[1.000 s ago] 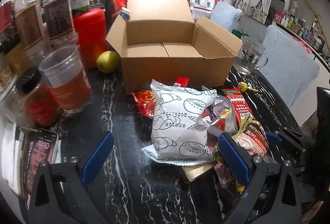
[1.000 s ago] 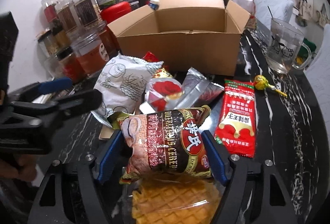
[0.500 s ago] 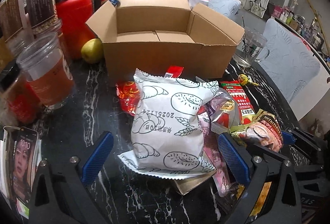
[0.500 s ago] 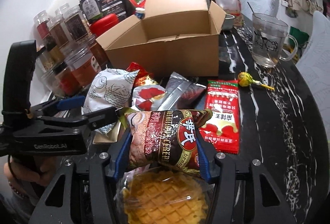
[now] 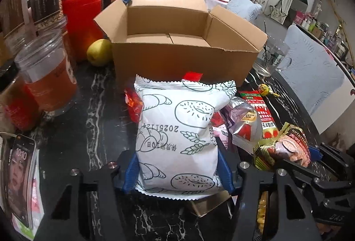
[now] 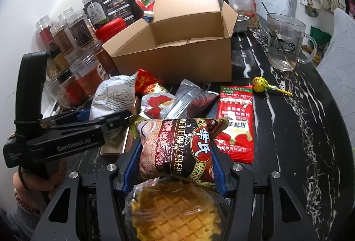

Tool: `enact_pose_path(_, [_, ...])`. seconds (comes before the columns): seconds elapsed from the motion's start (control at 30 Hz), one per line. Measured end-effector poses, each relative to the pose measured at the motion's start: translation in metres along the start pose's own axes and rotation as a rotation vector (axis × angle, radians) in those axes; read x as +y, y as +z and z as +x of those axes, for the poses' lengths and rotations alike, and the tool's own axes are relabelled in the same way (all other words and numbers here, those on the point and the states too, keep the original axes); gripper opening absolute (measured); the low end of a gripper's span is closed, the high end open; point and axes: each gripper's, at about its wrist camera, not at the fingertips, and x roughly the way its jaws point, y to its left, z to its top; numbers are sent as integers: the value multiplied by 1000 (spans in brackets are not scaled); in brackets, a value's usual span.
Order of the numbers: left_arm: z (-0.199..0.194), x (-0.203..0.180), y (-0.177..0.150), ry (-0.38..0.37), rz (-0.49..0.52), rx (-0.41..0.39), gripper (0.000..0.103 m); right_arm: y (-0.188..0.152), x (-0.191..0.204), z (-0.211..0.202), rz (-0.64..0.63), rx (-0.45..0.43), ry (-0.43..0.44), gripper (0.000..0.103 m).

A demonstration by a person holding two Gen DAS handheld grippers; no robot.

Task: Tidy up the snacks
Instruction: 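Lift the white bag with the left tool while the right tool carries the cereal packet toward the box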

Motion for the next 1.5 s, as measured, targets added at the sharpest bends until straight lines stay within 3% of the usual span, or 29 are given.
enact_pose_path(0.23, [-11, 2, 1, -26, -9, 2, 59, 2, 4, -2, -2, -7, 19, 56])
enact_pose_path(0.63, [-47, -3, 23, -35, 23, -78, 59, 19, 17, -20, -15, -66, 48, 55])
enact_pose_path(1.23, [-74, -15, 106, -44, 96, -257, 58, 113, 17, -33, -71, -207, 59, 55])
enact_pose_path(1.5, [-48, -9, 118, -29, 113, -200, 58, 123, 2, -6, -40, -160, 62, 55])
